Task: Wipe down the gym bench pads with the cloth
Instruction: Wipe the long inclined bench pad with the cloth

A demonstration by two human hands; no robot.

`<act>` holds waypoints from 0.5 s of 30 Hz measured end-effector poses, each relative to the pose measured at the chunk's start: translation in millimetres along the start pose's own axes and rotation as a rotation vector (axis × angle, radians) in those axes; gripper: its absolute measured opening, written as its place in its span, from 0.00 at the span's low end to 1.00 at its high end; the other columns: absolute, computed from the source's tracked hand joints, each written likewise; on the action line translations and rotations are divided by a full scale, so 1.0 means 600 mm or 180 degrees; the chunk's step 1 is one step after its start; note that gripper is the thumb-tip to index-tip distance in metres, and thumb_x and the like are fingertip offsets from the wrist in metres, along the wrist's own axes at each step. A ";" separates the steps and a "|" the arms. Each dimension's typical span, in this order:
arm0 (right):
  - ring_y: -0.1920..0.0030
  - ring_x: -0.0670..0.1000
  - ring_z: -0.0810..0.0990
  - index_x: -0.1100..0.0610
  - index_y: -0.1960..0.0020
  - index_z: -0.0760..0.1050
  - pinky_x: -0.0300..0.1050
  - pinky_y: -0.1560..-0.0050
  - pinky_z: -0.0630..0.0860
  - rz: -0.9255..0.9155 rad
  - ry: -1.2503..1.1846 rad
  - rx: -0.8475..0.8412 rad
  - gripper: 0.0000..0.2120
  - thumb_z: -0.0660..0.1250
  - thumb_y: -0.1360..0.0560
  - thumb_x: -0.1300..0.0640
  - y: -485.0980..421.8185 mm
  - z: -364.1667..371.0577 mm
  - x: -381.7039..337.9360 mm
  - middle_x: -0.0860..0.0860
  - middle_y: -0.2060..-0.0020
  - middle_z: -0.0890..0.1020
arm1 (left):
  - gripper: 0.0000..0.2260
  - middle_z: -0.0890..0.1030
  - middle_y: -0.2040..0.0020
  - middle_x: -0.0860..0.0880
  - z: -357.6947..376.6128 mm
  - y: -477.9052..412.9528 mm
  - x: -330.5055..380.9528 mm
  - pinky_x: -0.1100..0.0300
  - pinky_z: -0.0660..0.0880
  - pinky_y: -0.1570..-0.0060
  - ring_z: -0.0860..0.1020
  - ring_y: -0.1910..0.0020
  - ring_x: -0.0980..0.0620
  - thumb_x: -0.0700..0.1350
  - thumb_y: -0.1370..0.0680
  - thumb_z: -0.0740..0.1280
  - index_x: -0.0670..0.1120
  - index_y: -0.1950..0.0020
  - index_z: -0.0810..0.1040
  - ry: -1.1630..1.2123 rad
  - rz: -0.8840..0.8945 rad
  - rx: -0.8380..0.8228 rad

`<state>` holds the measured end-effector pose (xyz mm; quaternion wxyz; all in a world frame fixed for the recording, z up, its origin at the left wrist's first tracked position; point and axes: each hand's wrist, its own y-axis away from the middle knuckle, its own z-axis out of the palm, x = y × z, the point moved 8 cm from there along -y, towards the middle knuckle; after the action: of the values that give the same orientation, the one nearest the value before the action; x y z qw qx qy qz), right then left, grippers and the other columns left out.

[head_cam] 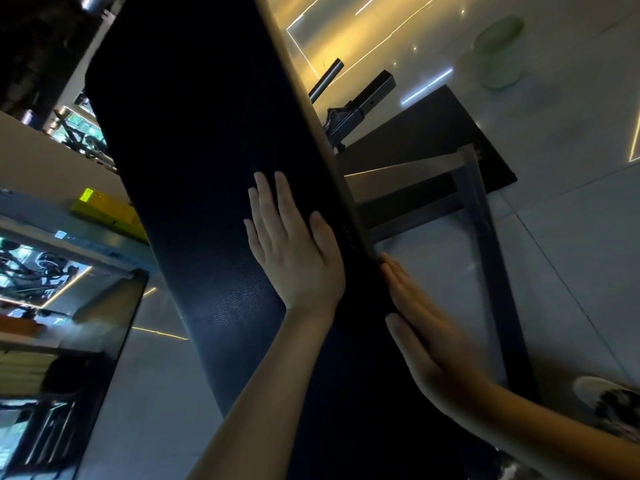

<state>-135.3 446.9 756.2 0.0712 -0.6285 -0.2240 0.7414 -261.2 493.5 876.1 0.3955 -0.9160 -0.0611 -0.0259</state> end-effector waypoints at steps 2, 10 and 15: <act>0.24 0.51 0.62 0.59 0.25 0.60 0.44 0.26 0.60 -0.0090 -0.0013 0.0037 0.24 0.57 0.21 0.58 0.000 0.004 0.001 0.49 0.25 0.64 | 0.25 0.59 0.21 0.42 0.000 0.000 0.001 0.46 0.51 0.23 0.56 0.21 0.44 0.49 0.18 0.51 0.43 0.22 0.61 0.0004 -0.0006 -0.0014; 0.23 0.53 0.59 0.58 0.26 0.59 0.56 0.25 0.60 -0.0249 -0.0224 -0.0004 0.22 0.55 0.19 0.61 -0.192 0.013 -0.035 0.57 0.25 0.63 | 0.26 0.60 0.21 0.42 -0.003 -0.001 -0.001 0.45 0.52 0.24 0.56 0.21 0.44 0.49 0.18 0.52 0.41 0.22 0.61 -0.0003 0.0006 -0.0038; 0.25 0.51 0.63 0.60 0.24 0.63 0.51 0.26 0.64 -0.0029 -0.0333 -0.0179 0.24 0.54 0.19 0.54 -0.342 0.023 -0.046 0.55 0.25 0.65 | 0.26 0.60 0.21 0.41 -0.006 0.001 0.001 0.45 0.52 0.24 0.56 0.21 0.43 0.49 0.19 0.52 0.41 0.22 0.62 0.0022 0.0020 -0.0076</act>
<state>-179.0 615.1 869.0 0.0451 -0.5897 -0.2510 0.7663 -260.2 490.6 878.4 0.3848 -0.9208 -0.0565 -0.0286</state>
